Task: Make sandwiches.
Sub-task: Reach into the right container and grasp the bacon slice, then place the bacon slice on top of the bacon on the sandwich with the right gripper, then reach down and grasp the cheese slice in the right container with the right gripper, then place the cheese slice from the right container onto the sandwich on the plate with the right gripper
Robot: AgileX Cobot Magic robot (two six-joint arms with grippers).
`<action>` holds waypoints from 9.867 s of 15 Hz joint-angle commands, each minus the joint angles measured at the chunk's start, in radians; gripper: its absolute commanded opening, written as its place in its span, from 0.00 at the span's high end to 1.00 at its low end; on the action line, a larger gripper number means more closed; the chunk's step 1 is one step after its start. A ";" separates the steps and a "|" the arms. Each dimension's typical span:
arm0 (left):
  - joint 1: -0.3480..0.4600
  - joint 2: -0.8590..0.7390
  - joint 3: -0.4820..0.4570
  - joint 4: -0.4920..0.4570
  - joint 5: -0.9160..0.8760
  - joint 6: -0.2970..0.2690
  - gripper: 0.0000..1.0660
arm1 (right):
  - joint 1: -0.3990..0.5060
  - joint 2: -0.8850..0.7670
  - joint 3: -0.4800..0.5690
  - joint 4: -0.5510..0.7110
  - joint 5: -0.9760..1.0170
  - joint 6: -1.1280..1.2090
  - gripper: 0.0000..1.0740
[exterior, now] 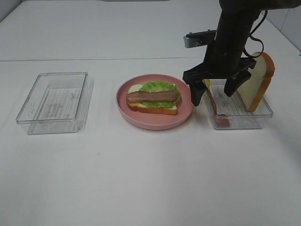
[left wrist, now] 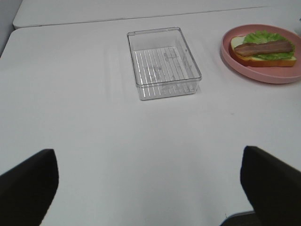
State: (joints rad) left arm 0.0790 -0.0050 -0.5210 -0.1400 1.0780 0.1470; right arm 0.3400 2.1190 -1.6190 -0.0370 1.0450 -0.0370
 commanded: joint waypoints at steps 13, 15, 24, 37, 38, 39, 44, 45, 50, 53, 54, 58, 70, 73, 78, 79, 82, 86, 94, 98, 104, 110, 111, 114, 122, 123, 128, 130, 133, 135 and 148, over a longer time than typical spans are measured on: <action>0.000 -0.015 0.001 -0.008 -0.002 0.001 0.04 | -0.001 0.020 -0.003 -0.020 0.040 -0.005 1.00; 0.000 -0.015 0.001 -0.008 -0.002 0.001 0.04 | -0.001 -0.004 -0.018 -0.038 0.063 -0.005 1.00; 0.000 -0.015 0.001 -0.008 -0.002 0.001 0.04 | 0.020 -0.064 -0.338 0.020 0.289 -0.008 1.00; 0.000 -0.015 0.001 -0.008 -0.002 0.001 0.04 | 0.232 0.082 -0.352 0.233 -0.054 -0.073 1.00; 0.000 -0.015 0.001 -0.008 -0.002 0.001 0.04 | 0.231 0.096 -0.352 0.237 -0.093 -0.081 1.00; 0.000 -0.015 0.001 -0.008 -0.002 0.001 0.04 | 0.231 0.100 -0.352 0.238 -0.104 -0.086 1.00; 0.000 -0.015 0.001 -0.008 -0.002 0.001 0.04 | 0.228 0.156 -0.352 0.157 -0.142 -0.082 1.00; 0.000 -0.015 0.001 -0.008 -0.002 0.001 0.04 | 0.228 0.161 -0.352 0.107 -0.156 -0.061 1.00; 0.000 -0.015 0.001 -0.008 -0.002 0.001 0.04 | 0.228 0.184 -0.352 -0.074 -0.162 0.011 1.00; 0.000 -0.015 0.001 -0.008 -0.002 0.001 0.04 | 0.228 0.213 -0.351 -0.080 -0.156 0.011 1.00; 0.000 -0.015 0.001 -0.008 -0.002 0.001 0.04 | 0.228 0.219 -0.351 -0.104 -0.156 0.012 1.00; 0.000 -0.015 0.001 -0.008 -0.002 0.001 0.04 | 0.228 0.223 -0.351 -0.107 -0.171 0.025 0.83; 0.000 -0.015 0.001 -0.008 -0.002 0.001 0.04 | 0.228 0.185 -0.374 -0.212 -0.069 0.079 0.11; 0.000 -0.015 0.001 -0.008 -0.002 0.001 0.04 | 0.228 0.162 -0.433 -0.216 0.015 0.088 0.11; 0.000 -0.015 0.001 -0.008 -0.002 0.001 0.04 | 0.217 0.029 -0.435 -0.229 0.052 0.089 0.11; 0.000 -0.015 0.001 -0.008 -0.002 0.001 0.04 | 0.204 0.008 -0.435 -0.233 0.063 0.089 0.11; 0.000 -0.014 0.001 -0.008 -0.002 0.001 0.04 | 0.132 -0.012 -0.435 -0.186 0.099 0.090 0.11; 0.000 -0.014 0.001 -0.008 -0.002 0.001 0.04 | 0.007 -0.001 -0.435 -0.083 0.110 0.069 0.11; 0.000 -0.014 0.001 -0.008 -0.002 0.001 0.04 | -0.040 0.121 -0.435 0.021 0.075 0.037 0.11; 0.000 -0.014 0.001 -0.008 -0.002 0.001 0.04 | -0.040 0.204 -0.435 0.021 0.056 0.037 0.11; 0.000 -0.014 0.001 -0.008 -0.002 0.001 0.04 | -0.040 0.260 -0.435 0.009 0.023 0.037 0.15; 0.000 -0.014 0.001 -0.008 -0.002 0.001 0.04 | -0.040 0.287 -0.435 0.006 0.024 0.045 0.33; 0.000 -0.014 0.001 -0.008 -0.002 0.001 0.04 | -0.040 0.288 -0.435 -0.014 0.017 0.077 0.51; 0.000 -0.014 0.001 -0.008 -0.002 0.001 0.04 | -0.040 0.288 -0.435 -0.057 0.014 0.112 0.74; 0.000 -0.014 0.001 -0.008 -0.002 0.001 0.04 | -0.040 0.285 -0.435 -0.092 0.006 0.127 1.00; 0.000 -0.014 0.001 -0.008 -0.002 0.001 0.04 | -0.040 0.284 -0.435 -0.092 0.007 0.121 1.00; 0.000 -0.014 0.001 -0.008 -0.002 0.001 0.04 | -0.040 0.274 -0.435 -0.103 0.013 0.115 1.00; 0.000 -0.014 0.001 -0.008 -0.002 0.001 0.04 | -0.040 0.274 -0.462 -0.103 0.031 0.112 1.00; 0.000 -0.014 0.001 -0.008 -0.002 0.001 0.04 | -0.040 0.274 -0.520 -0.104 0.065 0.096 1.00; 0.000 -0.014 0.001 -0.008 -0.002 0.001 0.04 | -0.040 0.274 -0.537 -0.104 0.082 0.086 1.00; 0.000 -0.014 0.001 -0.008 -0.002 0.001 0.04 | -0.034 0.144 -0.538 0.037 0.169 0.063 1.00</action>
State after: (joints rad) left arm 0.0790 -0.0050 -0.5210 -0.1400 1.0780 0.1490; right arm 0.3070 2.2710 -2.1550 0.0200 1.2110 0.0360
